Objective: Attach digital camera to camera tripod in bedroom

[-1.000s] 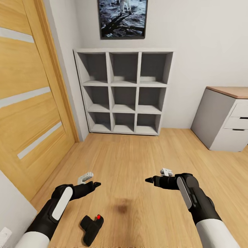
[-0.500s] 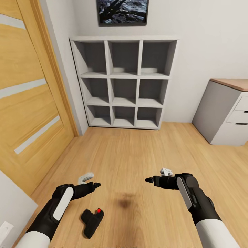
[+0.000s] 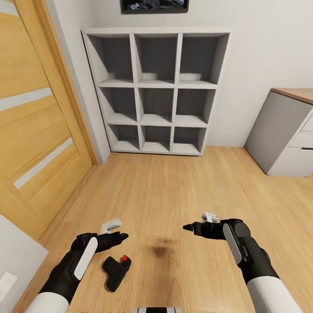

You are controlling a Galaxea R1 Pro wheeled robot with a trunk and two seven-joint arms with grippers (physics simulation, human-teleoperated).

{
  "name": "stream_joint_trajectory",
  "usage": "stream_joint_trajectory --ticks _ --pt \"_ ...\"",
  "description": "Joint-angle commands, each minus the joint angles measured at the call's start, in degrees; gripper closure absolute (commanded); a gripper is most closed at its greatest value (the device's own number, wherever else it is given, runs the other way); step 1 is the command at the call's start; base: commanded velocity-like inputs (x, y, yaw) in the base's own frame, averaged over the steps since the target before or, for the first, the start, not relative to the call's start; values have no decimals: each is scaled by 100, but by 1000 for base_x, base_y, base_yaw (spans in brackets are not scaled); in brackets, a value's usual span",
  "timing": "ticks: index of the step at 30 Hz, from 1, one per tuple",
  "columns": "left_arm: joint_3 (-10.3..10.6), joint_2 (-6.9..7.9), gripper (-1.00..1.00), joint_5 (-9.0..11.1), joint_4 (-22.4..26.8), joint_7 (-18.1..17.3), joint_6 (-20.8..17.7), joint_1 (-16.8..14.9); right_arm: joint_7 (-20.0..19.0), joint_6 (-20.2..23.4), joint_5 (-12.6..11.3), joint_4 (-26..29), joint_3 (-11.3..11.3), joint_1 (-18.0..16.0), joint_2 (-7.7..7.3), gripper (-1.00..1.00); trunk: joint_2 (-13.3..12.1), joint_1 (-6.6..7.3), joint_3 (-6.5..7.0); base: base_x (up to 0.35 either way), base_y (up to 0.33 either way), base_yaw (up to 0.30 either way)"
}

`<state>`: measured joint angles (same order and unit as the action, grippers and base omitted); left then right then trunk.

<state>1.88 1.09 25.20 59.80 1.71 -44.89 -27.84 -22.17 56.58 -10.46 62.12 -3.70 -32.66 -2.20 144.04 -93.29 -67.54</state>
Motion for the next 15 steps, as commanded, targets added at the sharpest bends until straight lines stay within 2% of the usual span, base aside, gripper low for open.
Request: stream_joint_trajectory --ticks 1,15 --pt "12 -4 -100 15 4 19 -19 -2 -15 28 -8 -1 -8 -3 1 -100 4 -1 -28 0 0 0" --pt "15 -35 -100 -27 -4 15 -19 -2 -16 29 3 -41 -14 2 1 -100 22 -37 -338 0 0 0"
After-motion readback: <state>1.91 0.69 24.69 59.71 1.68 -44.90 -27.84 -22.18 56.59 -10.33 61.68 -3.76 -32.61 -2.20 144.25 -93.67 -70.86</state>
